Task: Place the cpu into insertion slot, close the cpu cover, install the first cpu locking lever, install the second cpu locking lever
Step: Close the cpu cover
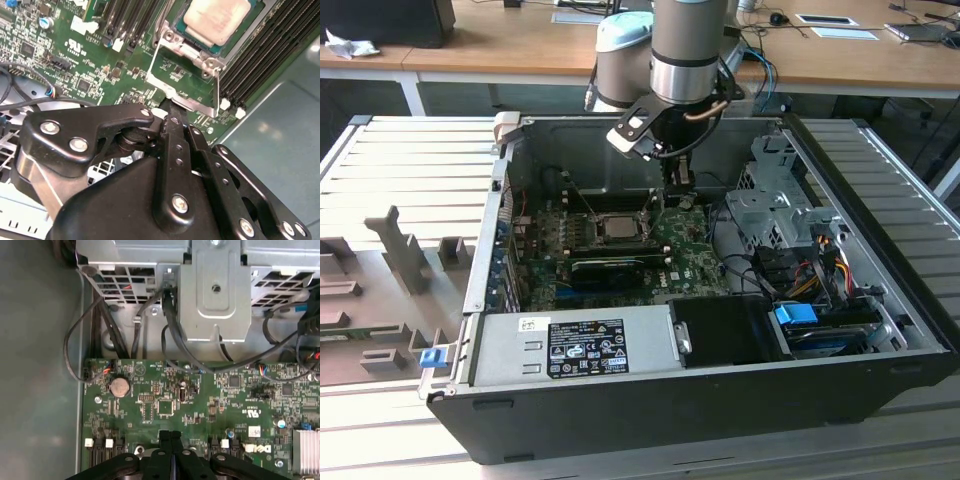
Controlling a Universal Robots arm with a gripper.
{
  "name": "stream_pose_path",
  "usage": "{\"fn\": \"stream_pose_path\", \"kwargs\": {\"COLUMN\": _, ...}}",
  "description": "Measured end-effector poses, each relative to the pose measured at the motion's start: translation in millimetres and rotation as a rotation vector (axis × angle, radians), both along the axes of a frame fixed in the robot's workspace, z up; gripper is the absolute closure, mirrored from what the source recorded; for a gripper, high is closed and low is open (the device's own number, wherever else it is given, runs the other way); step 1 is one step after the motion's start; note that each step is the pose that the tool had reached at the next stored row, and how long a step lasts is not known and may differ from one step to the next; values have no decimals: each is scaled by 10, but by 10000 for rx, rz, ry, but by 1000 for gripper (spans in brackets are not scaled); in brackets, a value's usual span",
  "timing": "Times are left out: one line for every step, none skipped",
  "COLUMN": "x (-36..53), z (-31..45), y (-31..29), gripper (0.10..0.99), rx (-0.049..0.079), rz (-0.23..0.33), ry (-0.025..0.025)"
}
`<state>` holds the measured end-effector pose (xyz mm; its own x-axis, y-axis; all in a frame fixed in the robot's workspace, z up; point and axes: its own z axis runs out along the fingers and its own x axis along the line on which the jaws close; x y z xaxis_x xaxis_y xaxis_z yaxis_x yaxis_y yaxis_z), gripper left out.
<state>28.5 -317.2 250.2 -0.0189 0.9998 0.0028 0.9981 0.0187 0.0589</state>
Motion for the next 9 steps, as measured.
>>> {"fn": "stream_pose_path", "kwargs": {"x": -17, "z": 0, "y": 0, "gripper": 980, "rx": 0, "rz": 0, "ry": 0}}
{"fn": "stream_pose_path", "kwargs": {"x": -21, "z": 0, "y": 0, "gripper": 980, "rx": -1, "rz": 0, "ry": 0}}
{"fn": "stream_pose_path", "kwargs": {"x": -24, "z": 0, "y": 0, "gripper": 980, "rx": -1, "rz": -1, "ry": 1}}
{"fn": "stream_pose_path", "kwargs": {"x": -27, "z": 0, "y": 0, "gripper": 980, "rx": -1, "rz": 0, "ry": 0}}
{"fn": "stream_pose_path", "kwargs": {"x": -32, "z": 0, "y": 0, "gripper": 980, "rx": -1, "rz": 1, "ry": 0}}
{"fn": "stream_pose_path", "kwargs": {"x": -45, "z": 0, "y": 0, "gripper": 980, "rx": 0, "rz": 1, "ry": 0}}
{"fn": "stream_pose_path", "kwargs": {"x": -64, "z": 0, "y": 0, "gripper": 980, "rx": -1, "rz": 0, "ry": 1}}
{"fn": "stream_pose_path", "kwargs": {"x": -81, "z": 0, "y": 0, "gripper": 980, "rx": -1, "rz": 0, "ry": 0}}
{"fn": "stream_pose_path", "kwargs": {"x": -98, "z": 0, "y": 0, "gripper": 980, "rx": -1, "rz": 1, "ry": 0}}
